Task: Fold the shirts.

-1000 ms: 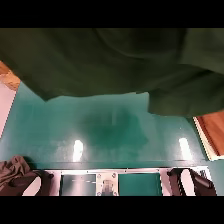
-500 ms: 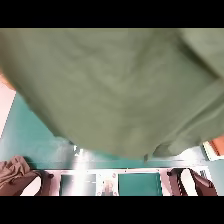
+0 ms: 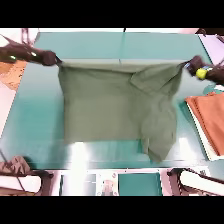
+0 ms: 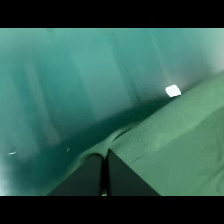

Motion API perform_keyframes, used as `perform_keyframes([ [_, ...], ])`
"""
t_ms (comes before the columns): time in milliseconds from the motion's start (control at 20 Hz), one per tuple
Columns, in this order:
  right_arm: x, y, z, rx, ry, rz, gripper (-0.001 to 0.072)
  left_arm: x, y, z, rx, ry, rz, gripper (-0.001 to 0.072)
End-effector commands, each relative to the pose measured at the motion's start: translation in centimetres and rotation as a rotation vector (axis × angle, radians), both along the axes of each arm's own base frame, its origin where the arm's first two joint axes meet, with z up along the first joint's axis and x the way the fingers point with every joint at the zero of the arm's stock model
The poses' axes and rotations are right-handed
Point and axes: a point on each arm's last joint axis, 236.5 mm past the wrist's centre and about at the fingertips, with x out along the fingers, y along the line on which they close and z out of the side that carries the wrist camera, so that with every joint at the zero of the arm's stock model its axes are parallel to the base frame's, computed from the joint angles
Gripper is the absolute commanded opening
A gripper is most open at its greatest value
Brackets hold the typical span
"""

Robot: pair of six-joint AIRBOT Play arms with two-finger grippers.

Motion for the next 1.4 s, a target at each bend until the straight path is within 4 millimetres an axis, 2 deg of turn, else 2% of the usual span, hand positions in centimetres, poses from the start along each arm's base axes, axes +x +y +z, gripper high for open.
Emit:
perform_keyframes([
  [0, 3.5, 0.1, -9.9, 0.082, 0.171, 0.033, 0.0019, 2.4, 0.4, -8.6, -0.024, 0.114, 0.040, 0.0027],
  [100, 5.7, -0.1, -10.3, 0.110, 0.175, 0.054, 0.0019, 4.0, 1.2, -9.3, -0.015, 0.076, 0.089, 0.0027],
  [200, 7.6, -0.5, -9.3, 0.118, 0.154, 0.069, 0.0019, 4.9, 1.8, -9.0, -0.008, 0.042, 0.117, 0.0027],
  [300, 8.2, -1.1, -8.0, 0.082, 0.155, 0.101, 0.0018, 4.8, 1.9, -8.5, 0.009, 0.038, 0.101, 0.0027],
  [400, 6.3, -2.7, -8.2, -0.022, 0.243, 0.157, 0.0018, 3.5, 2.1, -8.6, 0.067, 0.082, 0.036, 0.0027],
  [550, 0.7, -5.5, -10.6, -0.186, 0.478, 0.268, 0.0018, -0.3, 2.0, -9.8, 0.120, 0.219, -0.074, 0.0027],
  [650, -2.0, -5.9, -12.1, -0.236, 0.586, 0.321, 0.0018, -2.8, 2.0, -10.9, 0.135, 0.315, -0.122, 0.0027],
  [950, -7.9, -5.4, -16.5, -0.343, 0.831, 0.440, 0.0018, -7.8, 1.5, -14.2, 0.105, 0.528, -0.147, 0.0027],
  [1100, -8.6, -5.1, -17.0, -0.355, 0.860, 0.461, 0.0018, -9.3, 2.4, -15.1, 0.143, 0.593, -0.143, 0.0027],
  [1350, -8.5, -5.0, -17.1, -0.356, 0.858, 0.462, 0.0018, -8.4, 1.8, -15.3, 0.113, 0.567, -0.124, 0.0027],
])
